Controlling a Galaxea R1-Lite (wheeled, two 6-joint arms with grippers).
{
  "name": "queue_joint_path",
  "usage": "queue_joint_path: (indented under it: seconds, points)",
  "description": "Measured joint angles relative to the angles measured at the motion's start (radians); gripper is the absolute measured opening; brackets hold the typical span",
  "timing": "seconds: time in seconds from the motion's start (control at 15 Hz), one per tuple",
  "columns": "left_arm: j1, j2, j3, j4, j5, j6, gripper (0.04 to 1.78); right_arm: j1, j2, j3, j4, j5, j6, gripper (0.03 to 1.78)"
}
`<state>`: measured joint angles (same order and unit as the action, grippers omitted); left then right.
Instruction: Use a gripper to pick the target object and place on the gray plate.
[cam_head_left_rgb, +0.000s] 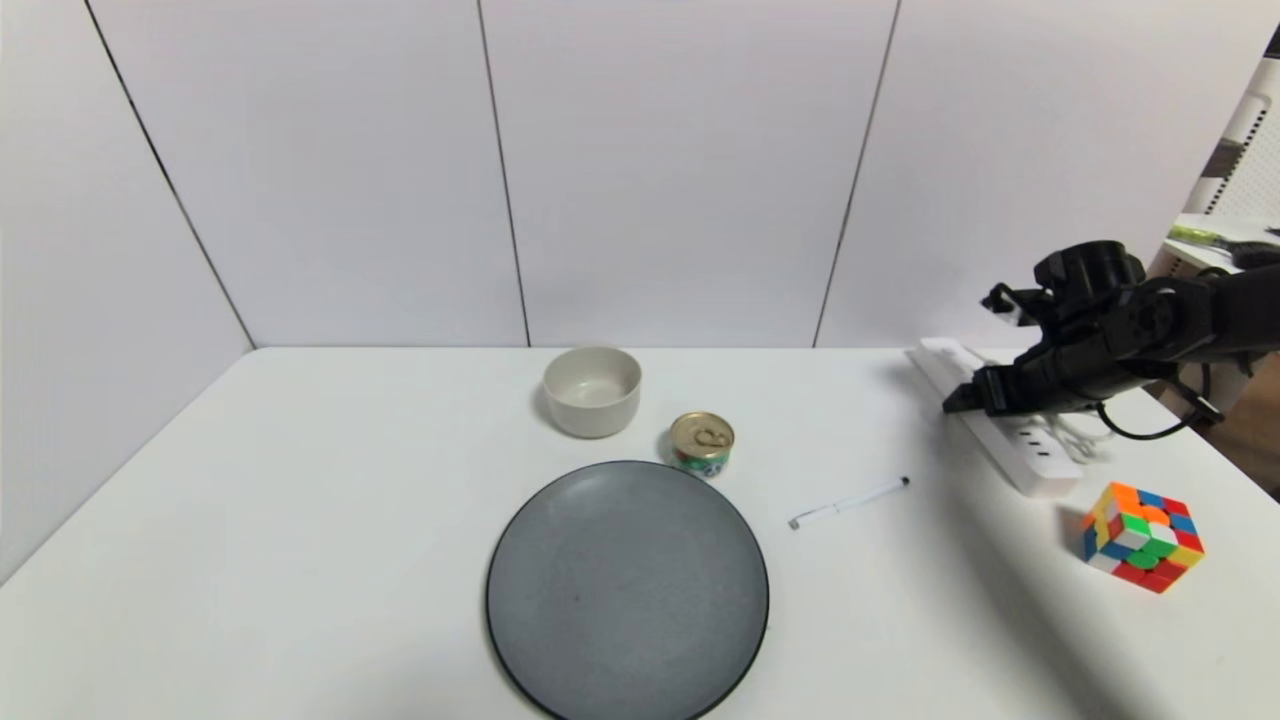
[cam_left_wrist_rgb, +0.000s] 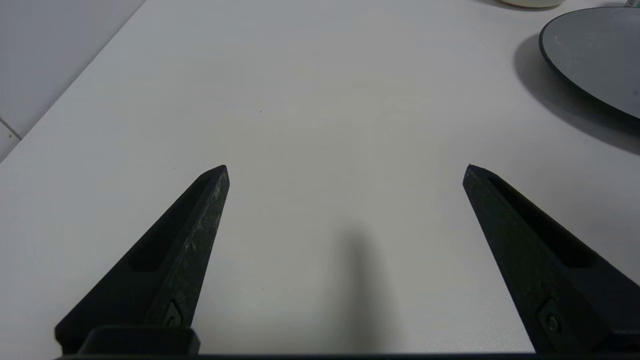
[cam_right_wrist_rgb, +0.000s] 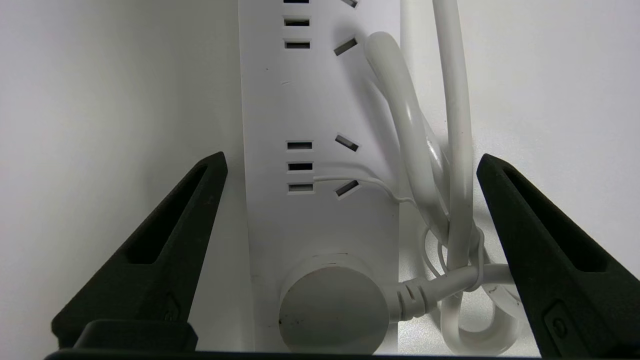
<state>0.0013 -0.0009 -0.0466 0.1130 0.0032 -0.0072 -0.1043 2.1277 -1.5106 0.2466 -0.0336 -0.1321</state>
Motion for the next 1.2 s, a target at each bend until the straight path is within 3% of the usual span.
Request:
queue_joint_path:
  seconds: [0.13,0.33,0.53,0.93,1.2]
  points:
    - [0.0,0.0,0.0,0.0,0.0,0.0,1.69,0.0,0.001,0.0,-0.002,0.002,0.001,1.71]
    - [0.0,0.0,-0.001,0.0,0.0,0.0,1.69,0.0,0.001,-0.001,0.001,0.005,0.001,1.24]
    - [0.0,0.0,-0.001,0.0,0.0,0.0,1.69,0.0,-0.001,0.001,0.001,0.007,-0.003,1.02]
    - [0.0,0.0,0.0,0.0,0.0,0.0,1.69,0.005,-0.006,0.002,0.001,0.01,-0.001,0.85]
    - [0.0,0.0,0.0,0.0,0.0,0.0,1.69,0.012,-0.04,-0.022,0.009,0.056,0.023,0.83]
